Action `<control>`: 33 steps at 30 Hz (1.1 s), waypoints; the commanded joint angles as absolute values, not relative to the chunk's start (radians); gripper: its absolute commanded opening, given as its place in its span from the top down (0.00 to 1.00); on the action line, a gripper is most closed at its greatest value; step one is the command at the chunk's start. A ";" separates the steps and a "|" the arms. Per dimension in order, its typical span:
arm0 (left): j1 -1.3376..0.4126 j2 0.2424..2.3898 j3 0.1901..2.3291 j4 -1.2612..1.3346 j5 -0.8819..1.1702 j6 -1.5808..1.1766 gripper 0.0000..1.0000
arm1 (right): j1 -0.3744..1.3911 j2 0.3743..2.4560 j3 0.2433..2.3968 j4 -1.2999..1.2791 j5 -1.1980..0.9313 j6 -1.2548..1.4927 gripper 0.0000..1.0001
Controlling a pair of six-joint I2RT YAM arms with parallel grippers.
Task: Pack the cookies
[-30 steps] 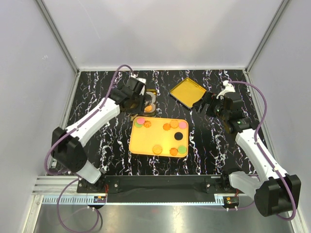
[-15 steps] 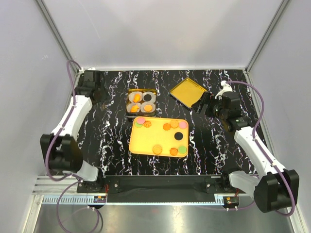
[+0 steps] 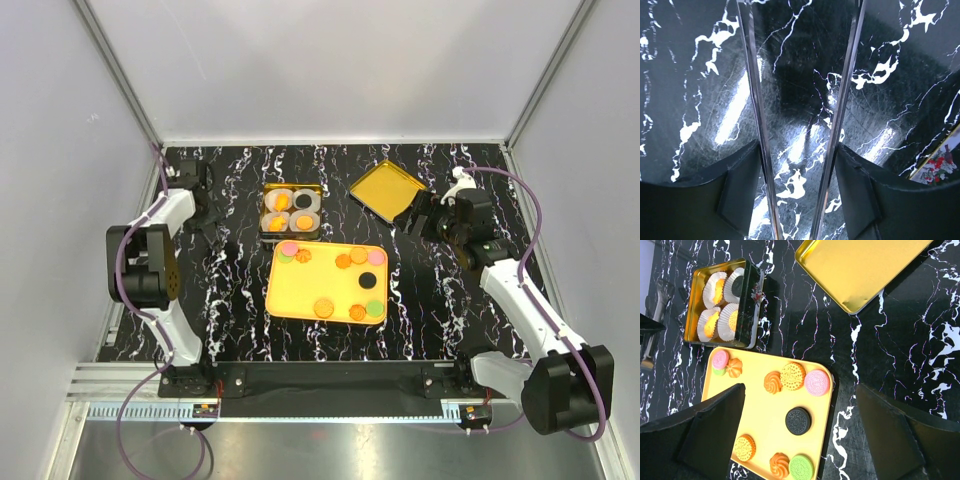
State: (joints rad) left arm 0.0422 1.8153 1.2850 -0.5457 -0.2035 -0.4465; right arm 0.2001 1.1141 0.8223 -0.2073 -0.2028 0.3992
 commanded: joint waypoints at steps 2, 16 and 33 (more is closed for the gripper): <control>0.043 1.828 1.250 -0.477 -0.195 -0.454 0.37 | 0.199 1.114 0.841 -0.190 -0.216 0.382 0.00; 0.048 1.821 1.212 -0.497 -0.192 -0.460 0.06 | 0.201 1.153 0.854 -0.210 -0.230 0.371 0.00; -0.067 1.314 1.243 -0.632 -0.169 -0.436 0.01 | 0.288 1.400 1.054 -0.324 -0.010 0.307 0.00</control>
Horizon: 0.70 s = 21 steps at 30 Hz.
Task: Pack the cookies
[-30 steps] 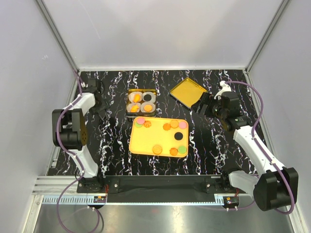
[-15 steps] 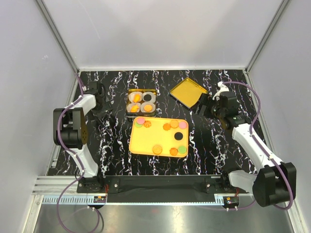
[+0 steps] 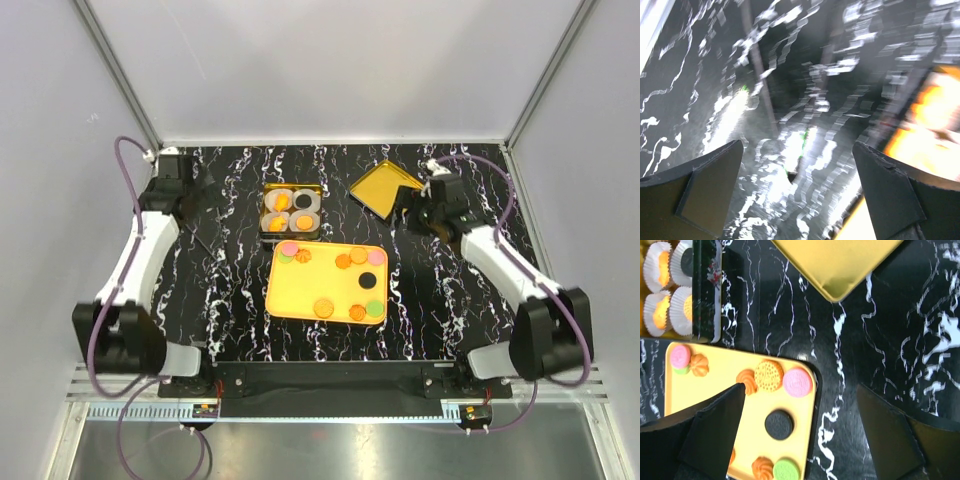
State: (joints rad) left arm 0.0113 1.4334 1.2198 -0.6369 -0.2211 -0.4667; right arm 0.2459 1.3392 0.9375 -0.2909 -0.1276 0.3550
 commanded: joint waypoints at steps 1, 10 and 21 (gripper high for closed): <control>-0.140 1.286 1.233 -0.629 -0.154 -0.425 0.01 | 0.294 1.467 1.122 -0.340 0.012 0.301 0.00; -0.406 1.008 1.144 -0.614 -0.032 -0.428 0.01 | 0.311 1.920 1.581 -0.468 0.069 0.131 0.17; -0.500 0.927 1.011 -0.523 0.031 -0.459 0.02 | 0.365 2.218 1.839 -0.560 0.086 0.025 0.30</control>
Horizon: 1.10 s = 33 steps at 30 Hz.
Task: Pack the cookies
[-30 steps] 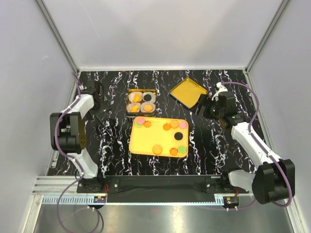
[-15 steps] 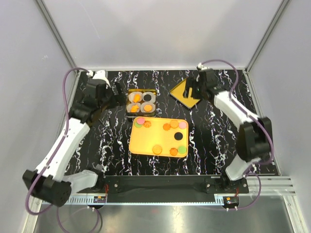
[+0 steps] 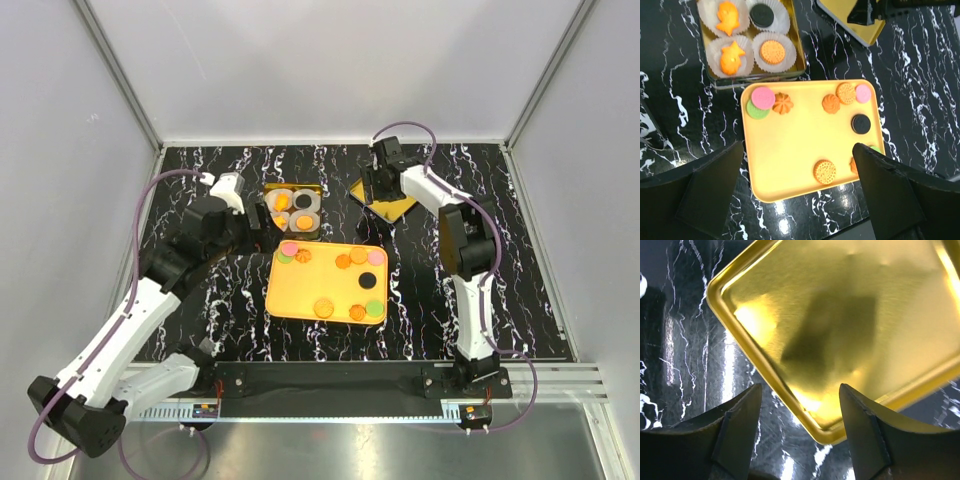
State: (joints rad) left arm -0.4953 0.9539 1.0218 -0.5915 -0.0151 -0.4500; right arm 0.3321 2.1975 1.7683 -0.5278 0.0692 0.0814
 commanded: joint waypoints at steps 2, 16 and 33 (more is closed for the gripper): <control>-0.502 0.913 0.996 -0.515 0.037 -0.462 0.02 | 0.371 2.232 1.847 -0.566 0.084 0.029 0.31; -0.506 0.928 0.939 -0.457 0.074 -0.492 0.02 | 0.383 2.302 1.908 -0.624 0.086 0.012 0.48; -0.514 0.985 0.907 -0.377 0.087 -0.535 0.03 | 0.388 2.322 1.947 -0.653 0.003 0.083 0.60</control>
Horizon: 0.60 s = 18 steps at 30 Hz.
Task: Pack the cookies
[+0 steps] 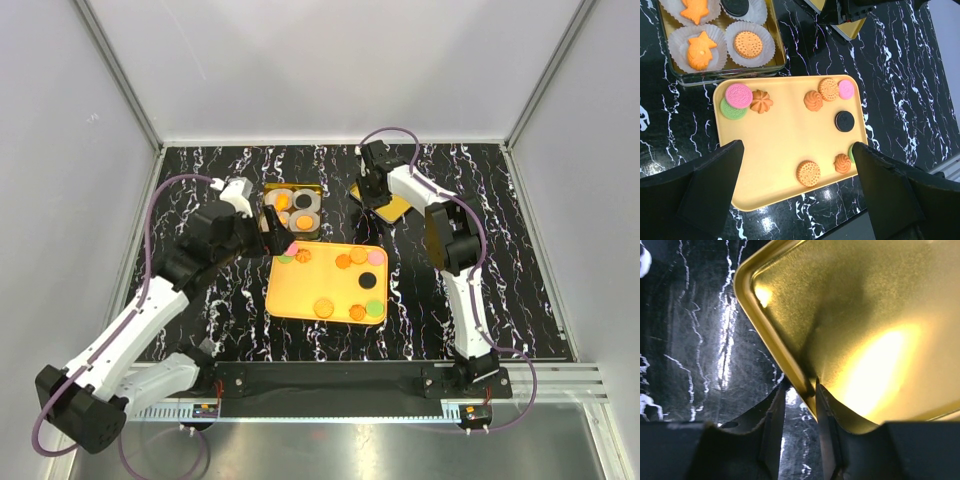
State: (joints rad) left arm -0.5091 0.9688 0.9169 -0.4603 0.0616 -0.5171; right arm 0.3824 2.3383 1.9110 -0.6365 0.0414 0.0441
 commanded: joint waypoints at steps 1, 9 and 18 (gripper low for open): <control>-0.514 0.992 0.910 -0.365 0.087 -0.537 0.04 | 0.387 2.324 1.954 -0.655 -0.021 0.112 0.63; -0.514 1.120 0.957 -0.308 0.084 -0.561 0.04 | 0.388 2.329 2.014 -0.644 -0.163 0.235 0.61; -0.538 1.292 1.048 -0.238 0.123 -0.623 0.05 | 0.296 2.263 2.049 -0.712 0.144 0.203 0.45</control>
